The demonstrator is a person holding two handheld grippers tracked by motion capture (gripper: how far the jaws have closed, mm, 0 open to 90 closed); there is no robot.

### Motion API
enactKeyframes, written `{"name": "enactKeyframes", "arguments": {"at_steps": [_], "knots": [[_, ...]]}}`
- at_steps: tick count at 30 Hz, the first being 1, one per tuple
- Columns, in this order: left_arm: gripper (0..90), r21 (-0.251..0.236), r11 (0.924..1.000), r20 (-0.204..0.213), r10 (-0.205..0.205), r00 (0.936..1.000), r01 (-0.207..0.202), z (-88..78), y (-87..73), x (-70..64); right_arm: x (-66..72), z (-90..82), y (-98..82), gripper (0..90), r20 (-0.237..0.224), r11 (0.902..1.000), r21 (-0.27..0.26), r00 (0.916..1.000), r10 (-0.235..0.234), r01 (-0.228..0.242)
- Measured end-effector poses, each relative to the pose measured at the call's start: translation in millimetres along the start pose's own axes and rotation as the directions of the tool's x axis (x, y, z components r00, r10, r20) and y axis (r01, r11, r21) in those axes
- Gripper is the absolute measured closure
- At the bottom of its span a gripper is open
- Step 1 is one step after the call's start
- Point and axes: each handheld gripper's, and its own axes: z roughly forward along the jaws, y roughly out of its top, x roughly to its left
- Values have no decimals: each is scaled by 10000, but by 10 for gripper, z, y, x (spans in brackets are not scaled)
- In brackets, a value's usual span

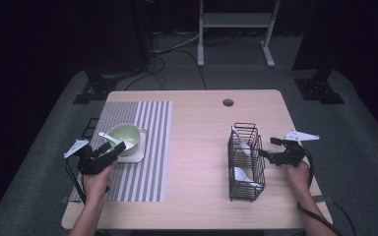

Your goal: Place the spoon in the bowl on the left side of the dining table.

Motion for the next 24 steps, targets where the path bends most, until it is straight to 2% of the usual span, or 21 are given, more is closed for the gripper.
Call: {"name": "enactKeyframes", "arguments": {"at_steps": [7,12,18,24], "knots": [[184,34,9996,125,265,9996,-266,9,-12,-81,0,0,0,123,1,10000,5,10000,5,-5],[172,86,9995,328,287,9991,-290,19,-35,-137,0,0,0,123,0,10000,-2,10000,6,-6],[172,153,9981,548,582,9968,-591,36,-66,-227,0,0,0,123,-7,10000,-4,10000,6,-6],[172,245,9972,718,687,9951,-706,63,-96,-283,1,0,0,123,0,10000,1,10000,-3,3]]}}
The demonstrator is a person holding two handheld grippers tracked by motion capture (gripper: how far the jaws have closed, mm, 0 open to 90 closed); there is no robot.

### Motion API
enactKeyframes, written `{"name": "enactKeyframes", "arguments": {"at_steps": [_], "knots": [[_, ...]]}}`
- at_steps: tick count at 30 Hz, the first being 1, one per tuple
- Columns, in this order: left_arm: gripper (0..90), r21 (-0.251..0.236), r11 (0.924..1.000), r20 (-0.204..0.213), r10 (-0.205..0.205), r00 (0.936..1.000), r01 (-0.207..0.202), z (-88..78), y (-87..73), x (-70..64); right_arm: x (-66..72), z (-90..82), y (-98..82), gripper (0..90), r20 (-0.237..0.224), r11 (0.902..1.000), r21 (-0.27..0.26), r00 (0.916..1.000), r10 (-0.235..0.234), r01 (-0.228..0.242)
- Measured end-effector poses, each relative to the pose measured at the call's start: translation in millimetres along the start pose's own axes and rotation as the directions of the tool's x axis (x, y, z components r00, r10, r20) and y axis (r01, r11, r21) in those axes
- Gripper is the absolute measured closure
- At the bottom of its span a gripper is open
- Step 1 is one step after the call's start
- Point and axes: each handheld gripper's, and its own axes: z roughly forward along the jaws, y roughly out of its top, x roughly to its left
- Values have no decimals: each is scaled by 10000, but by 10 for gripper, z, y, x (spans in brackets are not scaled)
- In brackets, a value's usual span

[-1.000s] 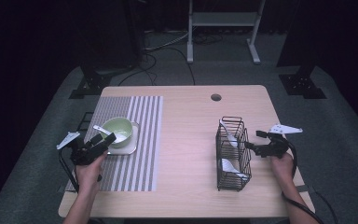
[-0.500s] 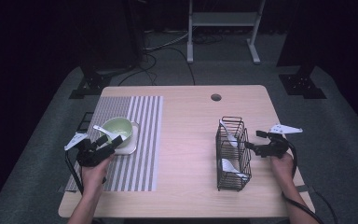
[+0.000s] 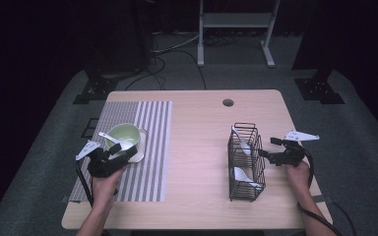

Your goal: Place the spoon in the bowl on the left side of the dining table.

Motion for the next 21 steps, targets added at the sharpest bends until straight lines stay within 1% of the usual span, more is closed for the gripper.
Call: {"name": "enactKeyframes", "arguments": {"at_steps": [7,13,17,21], "knots": [[172,192,9997,71,157,9999,-158,30,-53,-49,1,-1,-1,123,-6,10000,-7,10000,1,-1],[172,359,9988,210,315,9993,-322,64,-106,-101,4,-2,-1,123,-15,10000,-2,10000,-9,9],[172,400,9984,212,387,9990,-395,77,-143,-134,4,-3,-1,123,-15,10000,-10,10000,-17,17],[172,456,9978,321,476,9983,-491,93,-171,-185,5,-3,-1,123,-3,10000,-8,10000,-24,24]]}}
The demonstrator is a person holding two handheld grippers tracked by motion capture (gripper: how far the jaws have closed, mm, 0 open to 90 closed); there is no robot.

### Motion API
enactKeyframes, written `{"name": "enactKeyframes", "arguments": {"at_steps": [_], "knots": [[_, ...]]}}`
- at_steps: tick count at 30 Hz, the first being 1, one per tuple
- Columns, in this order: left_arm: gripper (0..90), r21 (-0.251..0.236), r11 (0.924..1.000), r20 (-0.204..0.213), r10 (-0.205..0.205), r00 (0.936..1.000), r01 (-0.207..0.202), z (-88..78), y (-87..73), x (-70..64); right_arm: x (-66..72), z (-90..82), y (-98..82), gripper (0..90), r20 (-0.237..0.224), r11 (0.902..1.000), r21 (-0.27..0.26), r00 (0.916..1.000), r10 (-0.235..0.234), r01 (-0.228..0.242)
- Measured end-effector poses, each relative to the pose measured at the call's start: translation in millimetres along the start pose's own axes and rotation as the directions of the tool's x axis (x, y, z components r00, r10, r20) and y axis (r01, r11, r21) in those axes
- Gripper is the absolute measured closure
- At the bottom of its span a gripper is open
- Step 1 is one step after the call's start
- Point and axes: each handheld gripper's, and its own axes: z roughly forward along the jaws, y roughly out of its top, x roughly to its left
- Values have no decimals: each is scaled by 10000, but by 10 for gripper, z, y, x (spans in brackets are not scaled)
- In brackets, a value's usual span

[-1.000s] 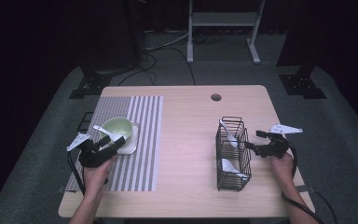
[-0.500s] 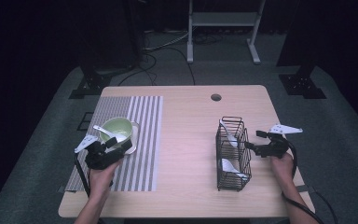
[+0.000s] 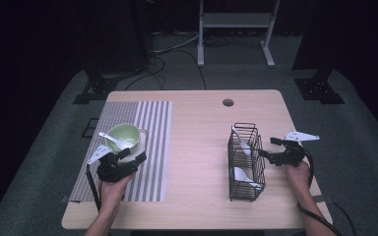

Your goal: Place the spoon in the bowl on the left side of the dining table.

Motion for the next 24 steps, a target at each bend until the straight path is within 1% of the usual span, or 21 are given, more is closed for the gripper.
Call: {"name": "enactKeyframes", "arguments": {"at_steps": [2,6,7,13,16,21,24], "knots": [[172,60,9999,68,139,9999,-140,11,-7,-35,0,0,0,123,-3,10000,9,10000,2,-2],[172,106,9998,180,181,9997,-183,26,-22,-75,0,-1,-1,123,-4,10000,-2,10000,-7,7],[172,157,9994,207,296,9993,-299,34,-28,-98,0,-1,-1,123,-6,10000,-1,10000,-9,9],[172,252,9991,328,323,9989,-331,51,-58,-136,0,-1,-1,123,-13,10000,-10,10000,-14,14],[172,383,9981,357,477,9982,-491,70,-81,-155,0,-2,-1,123,-11,10000,-9,10000,-12,12],[172,553,9971,444,499,9978,-523,94,-119,-188,1,-2,-1,123,-16,10000,1,10000,-21,21],[172,579,9963,512,607,9968,-637,103,-128,-216,0,-3,-2,123,-23,10000,-9,10000,-26,26]]}}
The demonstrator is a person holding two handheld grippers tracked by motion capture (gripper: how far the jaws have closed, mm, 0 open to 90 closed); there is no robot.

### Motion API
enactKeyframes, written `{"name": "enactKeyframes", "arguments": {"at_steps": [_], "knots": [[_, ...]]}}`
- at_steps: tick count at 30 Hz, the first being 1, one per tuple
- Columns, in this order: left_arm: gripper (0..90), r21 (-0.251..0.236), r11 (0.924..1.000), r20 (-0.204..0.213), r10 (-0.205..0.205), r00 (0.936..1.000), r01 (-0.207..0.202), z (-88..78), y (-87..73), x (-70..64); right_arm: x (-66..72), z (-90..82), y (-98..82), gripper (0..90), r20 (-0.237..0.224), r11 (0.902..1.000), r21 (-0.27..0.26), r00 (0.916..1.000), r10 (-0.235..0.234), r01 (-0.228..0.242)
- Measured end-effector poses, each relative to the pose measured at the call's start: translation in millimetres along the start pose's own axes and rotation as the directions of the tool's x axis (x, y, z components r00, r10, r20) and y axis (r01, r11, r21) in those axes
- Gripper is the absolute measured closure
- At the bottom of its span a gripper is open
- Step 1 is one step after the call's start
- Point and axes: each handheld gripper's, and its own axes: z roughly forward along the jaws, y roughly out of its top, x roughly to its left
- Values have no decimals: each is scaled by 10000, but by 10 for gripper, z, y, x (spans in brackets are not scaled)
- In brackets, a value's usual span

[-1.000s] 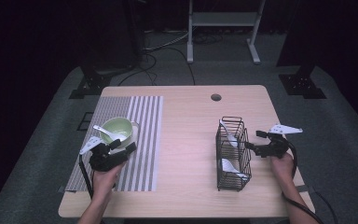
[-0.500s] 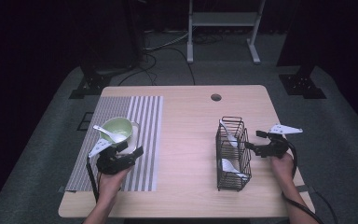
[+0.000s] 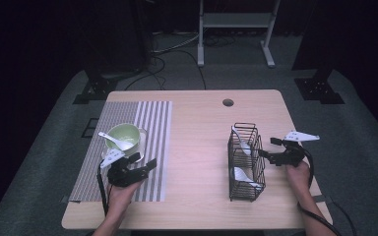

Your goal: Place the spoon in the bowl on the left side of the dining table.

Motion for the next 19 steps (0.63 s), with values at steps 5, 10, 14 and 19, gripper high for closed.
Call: {"name": "enactKeyframes", "arguments": {"at_steps": [5,10,14,19], "knots": [[172,19,10000,19,43,10000,-43,2,-8,-7,-1,-1,-1,123,-4,10000,-33,10000,-18,18],[172,76,9999,123,110,9999,-111,7,-24,-38,-2,-3,-1,123,-11,10000,-41,10000,-19,19],[172,9,9999,141,152,9998,-152,0,-16,-45,-1,-5,-2,123,-27,10000,-37,10000,-8,8],[172,-28,9999,171,155,9997,-154,7,-17,-58,-11,-12,-5,123,-114,9999,-127,9999,67,-68]]}}
